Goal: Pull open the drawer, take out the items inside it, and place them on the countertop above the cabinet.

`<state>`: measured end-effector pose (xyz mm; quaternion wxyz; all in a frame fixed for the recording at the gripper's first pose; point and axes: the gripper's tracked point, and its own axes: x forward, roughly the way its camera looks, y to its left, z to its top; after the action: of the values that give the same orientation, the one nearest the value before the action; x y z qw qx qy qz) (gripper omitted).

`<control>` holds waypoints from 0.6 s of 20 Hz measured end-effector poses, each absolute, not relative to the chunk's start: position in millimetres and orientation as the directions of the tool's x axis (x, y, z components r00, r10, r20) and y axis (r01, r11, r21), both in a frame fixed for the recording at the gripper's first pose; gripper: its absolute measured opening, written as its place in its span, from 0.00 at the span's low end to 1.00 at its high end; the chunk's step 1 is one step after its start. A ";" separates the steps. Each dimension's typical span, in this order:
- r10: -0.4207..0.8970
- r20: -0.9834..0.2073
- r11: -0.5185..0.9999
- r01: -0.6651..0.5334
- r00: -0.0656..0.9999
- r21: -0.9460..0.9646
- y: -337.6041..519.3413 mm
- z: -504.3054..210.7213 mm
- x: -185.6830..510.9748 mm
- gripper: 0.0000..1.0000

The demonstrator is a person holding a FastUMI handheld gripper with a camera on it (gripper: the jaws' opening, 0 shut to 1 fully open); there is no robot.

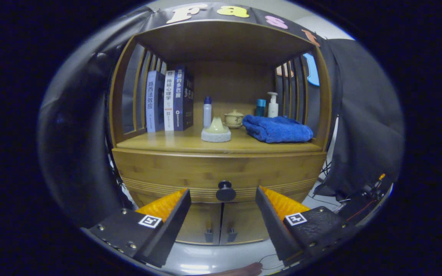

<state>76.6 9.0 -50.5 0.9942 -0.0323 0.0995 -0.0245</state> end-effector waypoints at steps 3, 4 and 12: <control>-0.068 -0.175 0.996 0.057 0.982 -0.071 7.4 -24.4 57.0 1.00; -0.072 -0.172 0.995 0.060 0.982 -0.075 6.7 -16.1 50.8 1.00; -0.075 -0.095 0.996 0.071 0.993 -0.053 8.6 54.1 5.7 1.00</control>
<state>5.7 8.6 54.1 0.9978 -0.0246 0.0485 -0.0366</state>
